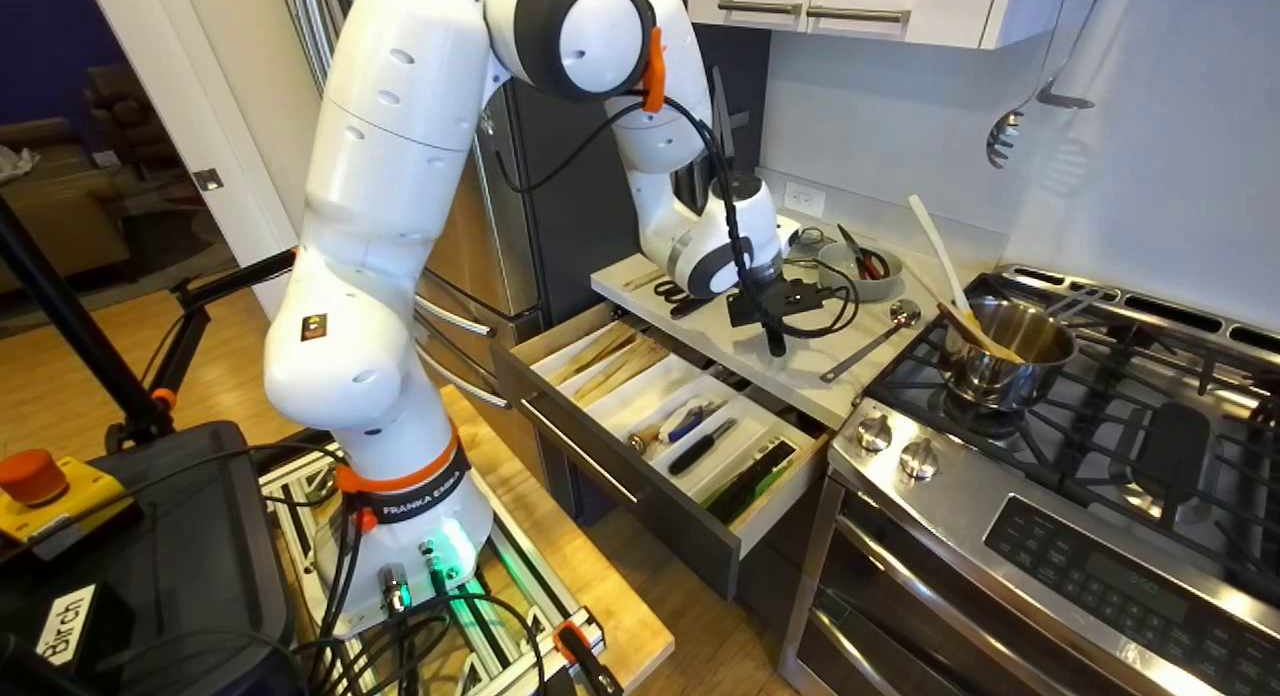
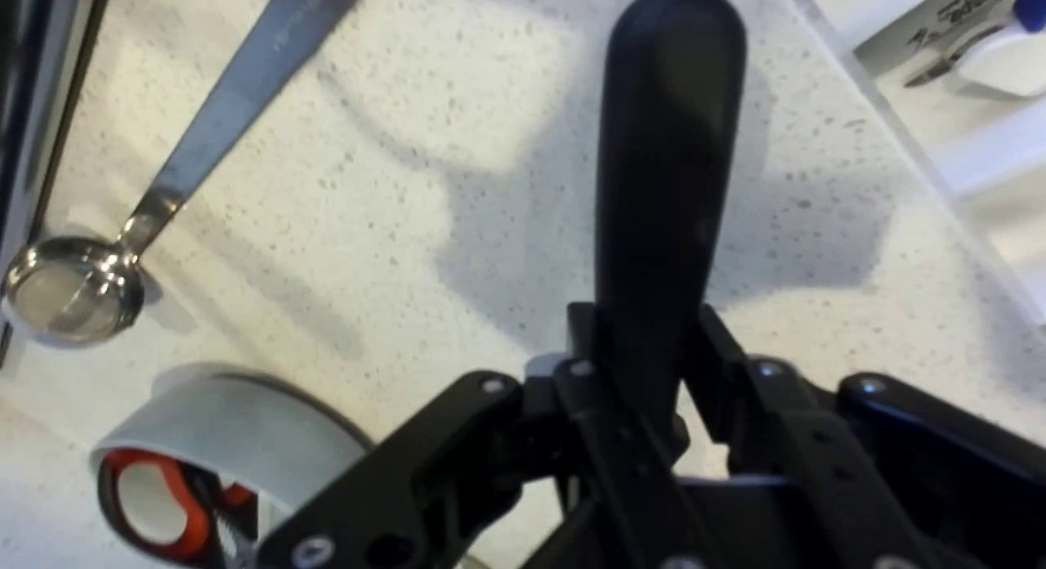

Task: Shift the knife from the counter to the pot

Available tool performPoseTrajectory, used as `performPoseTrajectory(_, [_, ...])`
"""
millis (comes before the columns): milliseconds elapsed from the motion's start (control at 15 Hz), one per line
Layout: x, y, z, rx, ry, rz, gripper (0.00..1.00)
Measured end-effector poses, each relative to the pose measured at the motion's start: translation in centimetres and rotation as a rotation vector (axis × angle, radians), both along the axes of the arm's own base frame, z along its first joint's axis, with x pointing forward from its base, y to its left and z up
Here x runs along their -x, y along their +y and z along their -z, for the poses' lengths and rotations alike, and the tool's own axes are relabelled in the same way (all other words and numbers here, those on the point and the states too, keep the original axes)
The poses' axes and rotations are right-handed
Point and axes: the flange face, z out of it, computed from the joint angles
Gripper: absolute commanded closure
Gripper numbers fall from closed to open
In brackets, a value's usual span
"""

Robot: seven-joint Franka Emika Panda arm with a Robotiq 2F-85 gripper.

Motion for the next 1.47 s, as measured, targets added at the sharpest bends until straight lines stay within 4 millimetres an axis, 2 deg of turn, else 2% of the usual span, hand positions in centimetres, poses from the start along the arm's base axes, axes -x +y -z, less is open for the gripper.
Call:
performPoseTrajectory(133, [3.3,1.0,-0.5,-0.049,-0.088,0.068,0.93])
performPoseTrajectory(333, [9.7,1.4,0.7,-0.126,-0.139,0.207,0.93])
performPoseTrajectory(533, [16.2,0.4,1.5,-0.202,-0.173,0.372,0.93])
performPoseTrajectory(600, [17.2,-0.5,1.7,-0.219,-0.18,0.43,0.93])
performPoseTrajectory(933, [17.5,-7.4,1.9,-0.28,-0.235,0.722,0.93])
performPoseTrajectory(1000, [17.7,-8.8,1.7,-0.299,-0.25,0.779,0.71])
performPoseTrajectory(1067, [17.7,-9.4,1.6,-0.296,-0.256,0.791,0.71])
performPoseTrajectory(1133, [17.7,-9.5,1.6,-0.291,-0.257,0.789,0.93])
performPoseTrajectory(1333, [17.2,-8.9,1.4,-0.299,-0.265,0.789,0.93])
performPoseTrajectory(1467, [17.1,-9.8,0.8,-0.296,-0.316,0.858,0.93])
